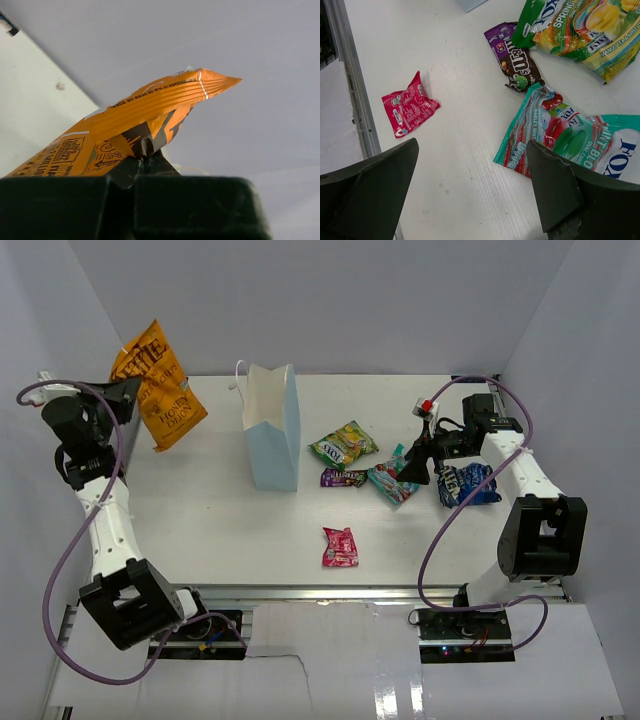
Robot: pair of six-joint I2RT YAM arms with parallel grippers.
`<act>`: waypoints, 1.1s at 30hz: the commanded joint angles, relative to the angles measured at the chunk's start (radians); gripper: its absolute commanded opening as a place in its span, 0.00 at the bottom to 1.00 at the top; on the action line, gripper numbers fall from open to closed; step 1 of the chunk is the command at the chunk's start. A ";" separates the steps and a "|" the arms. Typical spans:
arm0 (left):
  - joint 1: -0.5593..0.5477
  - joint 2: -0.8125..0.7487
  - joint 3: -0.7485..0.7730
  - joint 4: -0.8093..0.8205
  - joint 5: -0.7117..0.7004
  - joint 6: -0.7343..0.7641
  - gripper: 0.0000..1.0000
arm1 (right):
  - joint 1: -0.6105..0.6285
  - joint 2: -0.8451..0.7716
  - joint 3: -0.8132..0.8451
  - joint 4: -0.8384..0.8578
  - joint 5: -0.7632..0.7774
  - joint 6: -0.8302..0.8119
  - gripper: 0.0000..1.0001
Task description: Place the snacks into the paper bag
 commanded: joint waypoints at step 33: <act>-0.395 0.391 0.928 -0.030 0.012 -0.243 0.00 | -0.006 -0.016 0.017 -0.006 -0.052 0.016 0.95</act>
